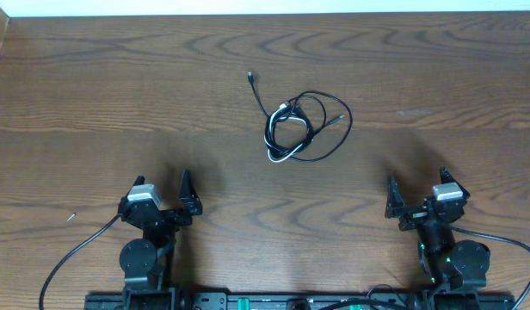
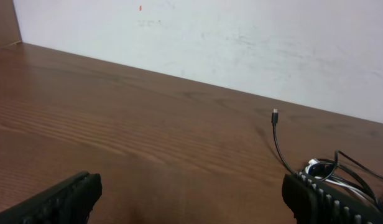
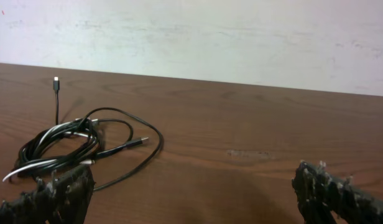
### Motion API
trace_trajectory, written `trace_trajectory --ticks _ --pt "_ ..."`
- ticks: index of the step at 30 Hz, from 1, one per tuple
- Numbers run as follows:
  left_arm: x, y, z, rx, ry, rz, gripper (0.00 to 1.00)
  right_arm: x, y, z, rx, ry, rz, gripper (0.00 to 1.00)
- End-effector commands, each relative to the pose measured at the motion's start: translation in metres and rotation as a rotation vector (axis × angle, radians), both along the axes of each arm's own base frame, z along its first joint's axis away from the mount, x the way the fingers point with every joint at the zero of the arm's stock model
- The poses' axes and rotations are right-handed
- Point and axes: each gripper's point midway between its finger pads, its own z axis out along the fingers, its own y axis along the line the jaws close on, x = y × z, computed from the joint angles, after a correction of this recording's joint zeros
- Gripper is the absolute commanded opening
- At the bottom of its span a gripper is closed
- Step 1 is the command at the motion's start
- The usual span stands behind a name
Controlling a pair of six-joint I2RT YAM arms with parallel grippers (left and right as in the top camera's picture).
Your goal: Untangle cables
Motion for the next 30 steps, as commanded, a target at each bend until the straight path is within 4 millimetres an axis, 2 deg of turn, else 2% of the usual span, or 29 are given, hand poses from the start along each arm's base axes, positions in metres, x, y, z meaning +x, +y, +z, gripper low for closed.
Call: trace_trajectory --ticks 1,23,30 --pt "-0.0012 0.0008 -0.0157 0.018 0.055 0.000 0.99 -0.0001 -0.0002 -0.0004 0.013 -0.001 -0.004 0.99" --pt "-0.0012 0.0015 -0.0154 0.018 0.054 0.004 0.99 0.0002 -0.0022 -0.0004 0.012 -0.001 -0.016 0.99" --pt "0.0000 0.0015 -0.0066 0.020 0.018 0.005 0.99 0.0003 -0.0023 0.0004 0.012 -0.004 -0.016 0.99"
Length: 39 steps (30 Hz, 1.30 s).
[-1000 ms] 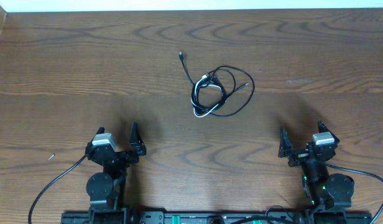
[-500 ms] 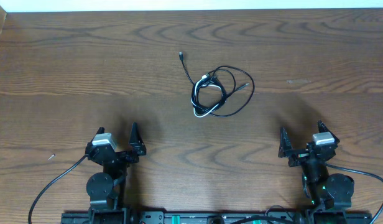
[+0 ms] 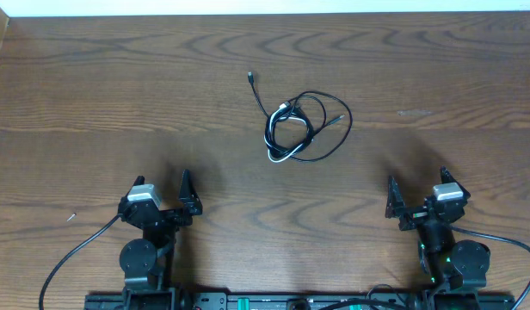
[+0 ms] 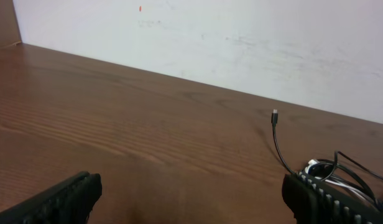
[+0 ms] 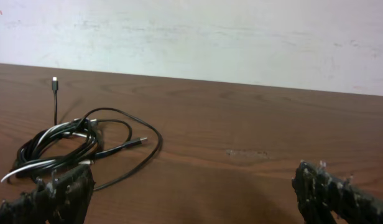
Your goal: Untangle cables
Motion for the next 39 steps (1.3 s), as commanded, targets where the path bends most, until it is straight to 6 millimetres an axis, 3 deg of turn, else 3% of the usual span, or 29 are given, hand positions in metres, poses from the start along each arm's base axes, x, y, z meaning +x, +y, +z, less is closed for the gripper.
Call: trace_trajectory --ticks 1,10,16,27,34,39 --pt "0.000 0.002 -0.006 0.020 0.017 0.005 0.99 0.000 -0.001 0.000 0.013 -0.004 -0.008 0.99" --pt "0.001 0.002 0.009 0.023 -0.044 0.005 0.99 0.000 -0.001 0.002 0.013 -0.010 -0.007 0.99" --pt "0.001 -0.001 0.014 0.025 -0.058 -0.011 0.99 0.000 0.002 0.020 0.001 -0.085 0.012 0.99" --pt "0.000 -0.009 0.045 0.168 -0.088 -0.063 0.99 -0.002 0.011 0.026 0.002 -0.108 0.065 0.99" --pt "0.014 -0.013 0.056 0.236 -0.005 -0.105 0.99 -0.003 0.015 0.030 0.002 -0.112 0.087 0.99" --pt "0.034 -0.018 0.069 0.233 0.065 -0.144 0.99 -0.004 0.020 0.030 0.003 -0.110 0.116 0.99"
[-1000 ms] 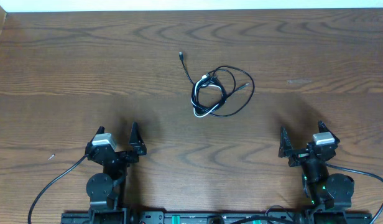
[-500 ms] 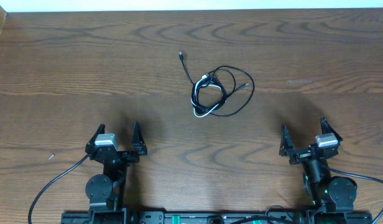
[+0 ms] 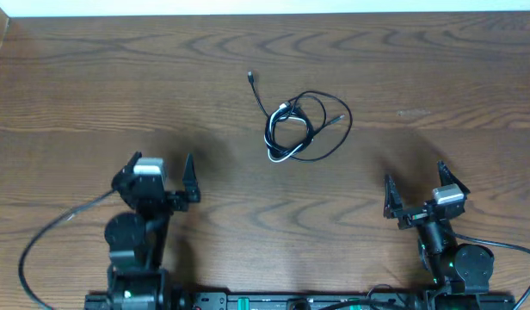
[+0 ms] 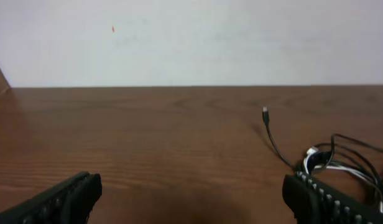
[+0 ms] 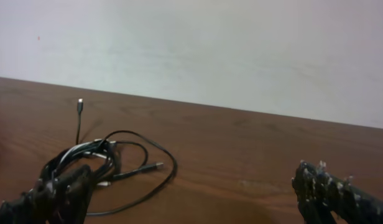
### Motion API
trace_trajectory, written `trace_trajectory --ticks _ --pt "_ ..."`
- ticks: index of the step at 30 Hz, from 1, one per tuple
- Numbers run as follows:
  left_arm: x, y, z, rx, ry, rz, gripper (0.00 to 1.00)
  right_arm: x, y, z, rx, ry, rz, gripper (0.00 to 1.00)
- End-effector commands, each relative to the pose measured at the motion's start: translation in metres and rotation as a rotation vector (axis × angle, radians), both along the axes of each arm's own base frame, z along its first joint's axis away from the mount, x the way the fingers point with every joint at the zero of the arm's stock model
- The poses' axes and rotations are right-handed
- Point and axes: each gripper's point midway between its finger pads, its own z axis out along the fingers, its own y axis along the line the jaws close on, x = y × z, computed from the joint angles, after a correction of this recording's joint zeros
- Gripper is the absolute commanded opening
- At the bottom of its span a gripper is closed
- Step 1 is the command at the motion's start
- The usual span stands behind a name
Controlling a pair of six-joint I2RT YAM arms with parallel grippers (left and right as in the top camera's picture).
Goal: Untangle cables
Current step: 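Raise both grippers and move them toward the cable bundle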
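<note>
A tangle of black and white cables (image 3: 295, 127) lies on the wooden table (image 3: 437, 69), past the middle. One black end with a plug (image 3: 250, 77) trails off to its far left. My left gripper (image 3: 153, 178) stands open near the front left, well short of the tangle. The right gripper (image 3: 417, 194) stands open at the front right, also apart from it. The left wrist view shows the tangle (image 4: 341, 165) low on the right behind a fingertip (image 4: 328, 199). In the right wrist view the tangle (image 5: 98, 162) sits at the left, partly behind a fingertip (image 5: 55, 199).
A white wall (image 5: 241, 50) runs along the table's far edge. Both arm bases and a black rail (image 3: 299, 301) line the front edge. Each arm's own supply cable (image 3: 50, 245) loops beside its base.
My left arm has shifted forward and turned, so its wrist view now looks level across the table. The right wrist view shows more wall. The cables lie where they were.
At both earlier moments the two grippers stood open at the front, with the tangle lying untouched past the middle. Now both arms have shifted slightly, the left more than the right, and the tangle keeps its shape and place.
</note>
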Motion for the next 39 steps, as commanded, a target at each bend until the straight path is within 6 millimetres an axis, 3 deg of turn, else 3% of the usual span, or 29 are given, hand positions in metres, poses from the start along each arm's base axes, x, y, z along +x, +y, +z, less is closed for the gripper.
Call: trace_trajectory --ticks 1,11,21,27,39 --pt "0.013 -0.007 0.018 0.023 0.014 -0.051 0.99 -0.002 0.006 0.006 -0.001 -0.011 0.036 0.99" --pt "0.047 -0.020 0.023 0.033 0.192 -0.148 0.99 -0.004 0.009 0.019 -0.002 -0.026 0.055 0.99" --pt "0.061 -0.020 0.032 0.029 0.321 -0.154 0.99 0.004 0.011 0.036 -0.003 0.023 0.065 0.99" --pt "0.065 -0.026 0.043 0.015 0.387 -0.191 0.98 0.017 0.019 0.050 -0.002 0.088 0.113 0.99" --pt "0.076 -0.033 0.061 -0.010 0.488 -0.238 0.99 0.064 0.043 0.082 0.031 0.297 0.279 0.99"
